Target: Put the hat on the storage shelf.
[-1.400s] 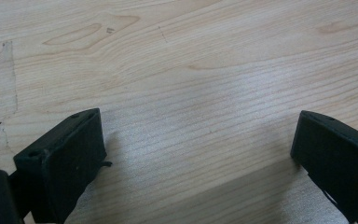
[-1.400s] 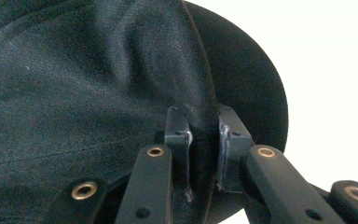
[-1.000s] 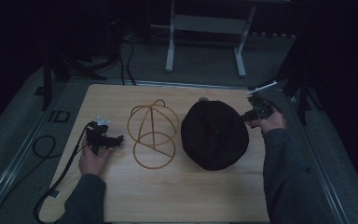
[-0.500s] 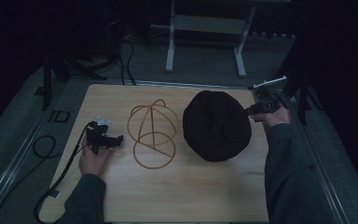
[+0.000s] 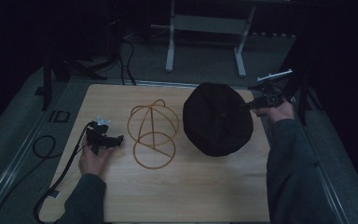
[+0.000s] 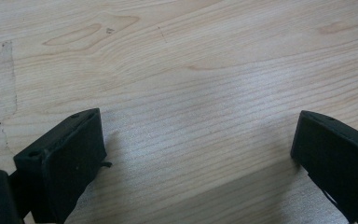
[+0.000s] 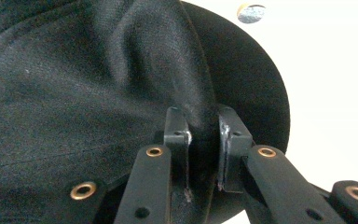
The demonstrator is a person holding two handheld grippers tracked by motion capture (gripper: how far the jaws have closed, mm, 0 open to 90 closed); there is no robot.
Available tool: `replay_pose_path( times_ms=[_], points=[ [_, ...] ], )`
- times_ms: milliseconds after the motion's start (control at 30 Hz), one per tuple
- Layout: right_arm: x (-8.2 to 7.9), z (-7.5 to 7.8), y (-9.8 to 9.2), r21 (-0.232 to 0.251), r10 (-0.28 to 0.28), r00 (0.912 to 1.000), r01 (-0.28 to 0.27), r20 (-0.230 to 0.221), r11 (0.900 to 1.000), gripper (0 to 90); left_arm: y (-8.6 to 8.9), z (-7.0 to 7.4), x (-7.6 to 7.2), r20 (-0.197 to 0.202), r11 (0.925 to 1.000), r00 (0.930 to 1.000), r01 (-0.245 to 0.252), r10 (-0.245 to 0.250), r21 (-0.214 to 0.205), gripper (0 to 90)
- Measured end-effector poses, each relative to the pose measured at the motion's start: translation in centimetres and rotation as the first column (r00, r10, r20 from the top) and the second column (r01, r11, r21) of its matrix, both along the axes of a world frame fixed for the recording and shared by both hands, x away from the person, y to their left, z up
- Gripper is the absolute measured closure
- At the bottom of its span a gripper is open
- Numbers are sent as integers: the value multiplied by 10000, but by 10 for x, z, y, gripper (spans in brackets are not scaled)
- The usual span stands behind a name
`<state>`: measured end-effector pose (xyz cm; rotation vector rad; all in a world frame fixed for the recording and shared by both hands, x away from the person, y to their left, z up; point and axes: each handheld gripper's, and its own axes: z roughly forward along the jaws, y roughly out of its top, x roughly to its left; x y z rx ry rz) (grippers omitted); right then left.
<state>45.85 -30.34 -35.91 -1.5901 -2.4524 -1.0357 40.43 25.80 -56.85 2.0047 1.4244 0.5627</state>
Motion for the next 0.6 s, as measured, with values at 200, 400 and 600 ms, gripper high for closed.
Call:
replay_pose_path(
  times_ms=[200, 400, 600],
  points=[
    [0, 6, 3, 72, 82, 9999, -82, 69, 9999, 774, 0, 0, 0, 0, 10000, 10000, 4, -4, 0, 24],
    [0, 13, 5, 234, 88, 9998, -92, 183, 9997, 774, 0, 0, 0, 0, 10000, 10000, 5, -5, 0, 24],
    [1, 20, 10, 329, 191, 9995, -199, 254, 9993, 773, 0, 0, 0, -14, 10000, 10000, 22, -22, 23, 24]
  ],
)
